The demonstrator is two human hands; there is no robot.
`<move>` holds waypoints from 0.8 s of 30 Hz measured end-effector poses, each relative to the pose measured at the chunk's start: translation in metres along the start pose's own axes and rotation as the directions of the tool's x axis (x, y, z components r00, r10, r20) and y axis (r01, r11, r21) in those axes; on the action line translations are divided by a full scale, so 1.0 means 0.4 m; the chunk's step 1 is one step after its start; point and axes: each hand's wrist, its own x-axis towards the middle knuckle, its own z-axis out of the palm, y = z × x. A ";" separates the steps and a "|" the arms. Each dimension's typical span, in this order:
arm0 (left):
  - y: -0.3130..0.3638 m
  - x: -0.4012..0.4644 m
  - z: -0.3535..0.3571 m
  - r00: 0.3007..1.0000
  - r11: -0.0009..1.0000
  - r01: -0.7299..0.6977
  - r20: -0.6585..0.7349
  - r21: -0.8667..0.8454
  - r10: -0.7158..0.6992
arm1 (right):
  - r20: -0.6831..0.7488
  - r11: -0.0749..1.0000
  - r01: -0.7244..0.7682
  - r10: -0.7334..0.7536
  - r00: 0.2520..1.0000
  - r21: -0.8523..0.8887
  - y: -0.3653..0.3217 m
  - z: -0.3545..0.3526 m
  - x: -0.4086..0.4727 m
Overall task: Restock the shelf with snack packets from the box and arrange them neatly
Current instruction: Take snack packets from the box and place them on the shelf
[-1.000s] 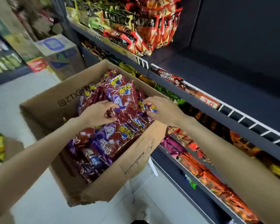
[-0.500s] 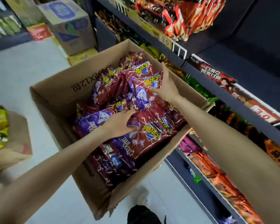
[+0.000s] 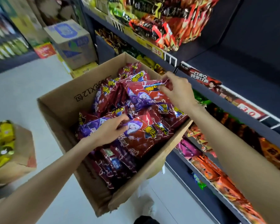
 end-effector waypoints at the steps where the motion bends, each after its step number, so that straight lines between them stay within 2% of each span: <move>1: 0.013 -0.004 -0.017 0.999 0.999 -0.014 -0.048 0.035 0.016 | -0.061 0.999 -0.022 0.025 0.998 0.045 -0.008 -0.034 -0.017; 4: 0.081 -0.014 -0.075 0.976 0.997 -0.068 -0.202 0.046 0.076 | -0.212 0.984 -0.083 0.116 0.970 0.157 -0.009 -0.145 -0.083; 7: 0.197 -0.015 -0.115 0.925 0.984 -0.156 -0.361 -0.085 0.116 | -0.331 0.954 -0.105 0.199 0.922 0.279 0.011 -0.260 -0.179; 9: 0.286 -0.004 -0.111 0.897 0.956 -0.241 -0.414 -0.167 0.153 | -0.420 0.943 -0.112 0.244 0.874 0.314 0.036 -0.344 -0.260; 13: 0.473 0.035 -0.038 0.922 0.809 -0.314 -0.362 -0.497 0.135 | -0.583 0.920 -0.100 0.321 0.746 0.380 0.096 -0.523 -0.455; 18: 0.706 0.058 0.136 0.902 0.693 -0.429 -0.310 -0.579 0.300 | -0.684 0.924 -0.208 0.379 0.623 0.322 0.190 -0.708 -0.727; 22: 0.917 0.057 0.281 0.880 0.590 -0.468 -0.288 -0.657 0.377 | -0.751 0.916 -0.305 0.392 0.532 0.262 0.253 -0.845 -0.950; 24: 1.028 0.053 0.356 0.878 0.554 -0.451 -0.236 -0.700 0.417 | -0.772 0.909 -0.331 0.397 0.497 0.253 0.283 -0.903 -1.048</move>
